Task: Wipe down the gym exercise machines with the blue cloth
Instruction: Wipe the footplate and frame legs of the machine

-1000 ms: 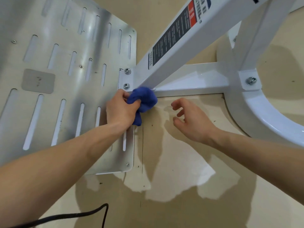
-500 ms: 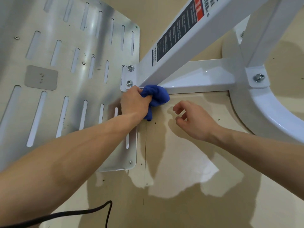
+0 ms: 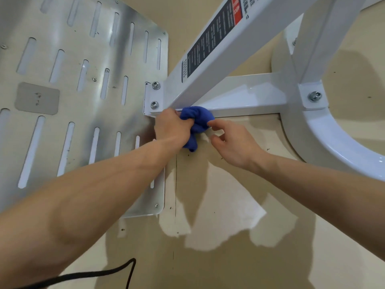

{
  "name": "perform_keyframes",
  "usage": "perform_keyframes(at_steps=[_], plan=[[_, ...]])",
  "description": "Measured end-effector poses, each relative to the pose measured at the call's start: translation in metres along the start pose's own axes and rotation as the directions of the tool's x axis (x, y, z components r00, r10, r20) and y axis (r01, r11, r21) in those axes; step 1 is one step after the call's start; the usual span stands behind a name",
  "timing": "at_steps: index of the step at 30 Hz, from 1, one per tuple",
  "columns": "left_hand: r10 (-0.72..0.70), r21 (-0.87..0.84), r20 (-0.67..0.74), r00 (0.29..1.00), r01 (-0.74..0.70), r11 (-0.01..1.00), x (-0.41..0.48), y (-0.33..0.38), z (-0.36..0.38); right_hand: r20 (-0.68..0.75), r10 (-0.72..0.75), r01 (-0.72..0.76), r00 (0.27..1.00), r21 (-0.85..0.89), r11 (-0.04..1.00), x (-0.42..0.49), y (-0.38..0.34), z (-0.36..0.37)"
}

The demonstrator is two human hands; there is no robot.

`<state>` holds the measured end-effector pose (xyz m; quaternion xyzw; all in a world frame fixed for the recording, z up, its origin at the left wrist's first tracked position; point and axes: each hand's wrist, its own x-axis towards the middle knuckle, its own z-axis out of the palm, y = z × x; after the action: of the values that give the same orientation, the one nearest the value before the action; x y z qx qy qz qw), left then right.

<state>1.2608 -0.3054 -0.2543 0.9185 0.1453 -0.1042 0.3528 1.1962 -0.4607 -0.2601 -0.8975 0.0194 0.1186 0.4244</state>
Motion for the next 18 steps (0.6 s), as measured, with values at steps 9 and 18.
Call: perform_keyframes(at_steps=[9, 18], plan=[[0.083, -0.087, 0.083, 0.993, -0.075, 0.993, -0.014, 0.028, 0.041, -0.081, 0.008, -0.01, 0.997, -0.028, 1.0, 0.006, 0.029, -0.009], [0.147, -0.228, 0.219, 0.965, -0.096, 0.969, -0.023, 0.024, 0.047, -0.23, 0.009, -0.046, 0.973, -0.159, 0.986, 0.014, 0.036, -0.01]])
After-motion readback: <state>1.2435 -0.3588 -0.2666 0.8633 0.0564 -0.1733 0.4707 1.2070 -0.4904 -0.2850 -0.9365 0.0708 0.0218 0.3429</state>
